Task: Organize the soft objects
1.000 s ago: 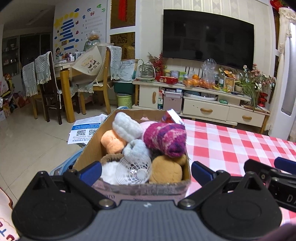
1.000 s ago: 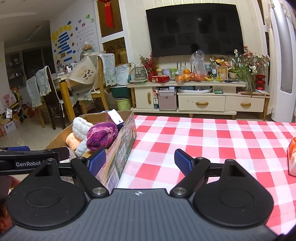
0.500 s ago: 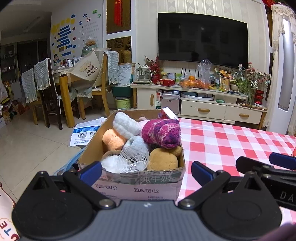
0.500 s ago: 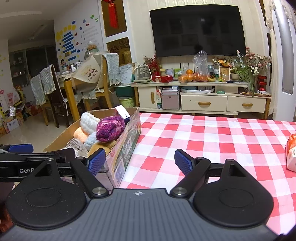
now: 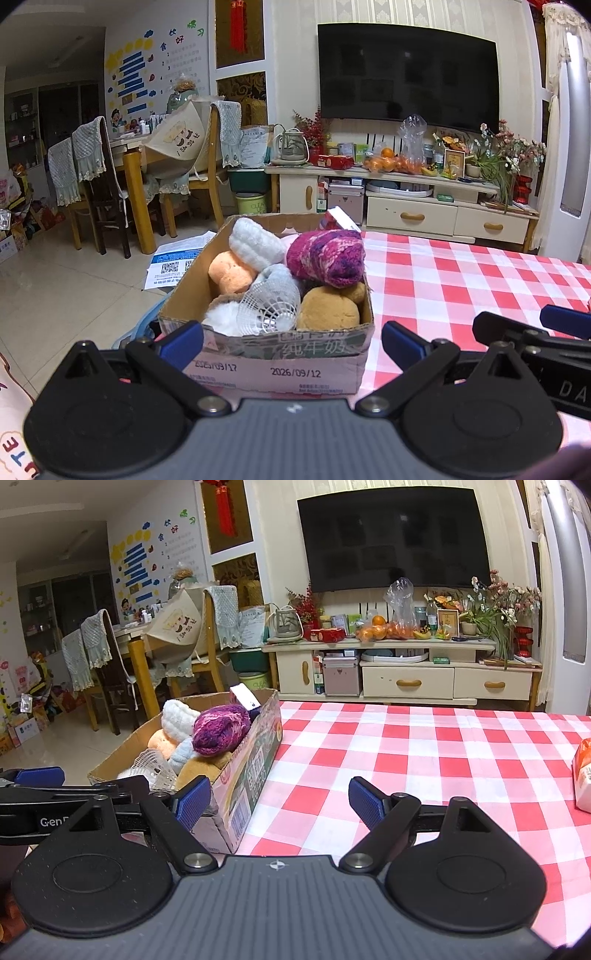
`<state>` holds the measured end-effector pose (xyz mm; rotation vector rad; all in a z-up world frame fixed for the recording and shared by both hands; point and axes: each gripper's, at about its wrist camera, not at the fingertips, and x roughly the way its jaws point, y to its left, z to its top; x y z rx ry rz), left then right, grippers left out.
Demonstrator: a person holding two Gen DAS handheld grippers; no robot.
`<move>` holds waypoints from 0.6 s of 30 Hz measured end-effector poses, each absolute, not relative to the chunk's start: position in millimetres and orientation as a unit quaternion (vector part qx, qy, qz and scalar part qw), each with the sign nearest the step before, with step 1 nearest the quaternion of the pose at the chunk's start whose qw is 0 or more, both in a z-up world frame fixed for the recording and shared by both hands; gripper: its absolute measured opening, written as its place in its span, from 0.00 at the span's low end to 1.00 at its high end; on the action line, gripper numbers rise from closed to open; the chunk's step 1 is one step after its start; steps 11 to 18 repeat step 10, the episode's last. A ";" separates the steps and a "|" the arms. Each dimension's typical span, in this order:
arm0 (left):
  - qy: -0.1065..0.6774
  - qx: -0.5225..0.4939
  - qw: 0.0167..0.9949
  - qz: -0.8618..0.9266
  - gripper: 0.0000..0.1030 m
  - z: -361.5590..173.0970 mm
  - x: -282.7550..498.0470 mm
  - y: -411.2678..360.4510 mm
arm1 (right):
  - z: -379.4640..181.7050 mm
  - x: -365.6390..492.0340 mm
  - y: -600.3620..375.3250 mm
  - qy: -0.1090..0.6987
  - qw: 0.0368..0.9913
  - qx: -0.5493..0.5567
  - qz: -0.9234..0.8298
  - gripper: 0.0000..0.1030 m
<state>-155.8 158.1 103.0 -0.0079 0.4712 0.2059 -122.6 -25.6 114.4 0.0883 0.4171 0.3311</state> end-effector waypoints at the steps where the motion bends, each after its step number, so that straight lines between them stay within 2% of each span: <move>1: 0.233 -0.004 0.967 0.102 0.99 102.4 -155.3 157.7 | 113.2 -122.5 -26.5 0.206 0.964 0.045 0.163 0.99; 18: 0.244 0.005 0.965 0.098 0.99 96.2 -143.1 140.0 | 106.4 -114.9 -50.7 0.210 0.964 0.068 0.150 1.00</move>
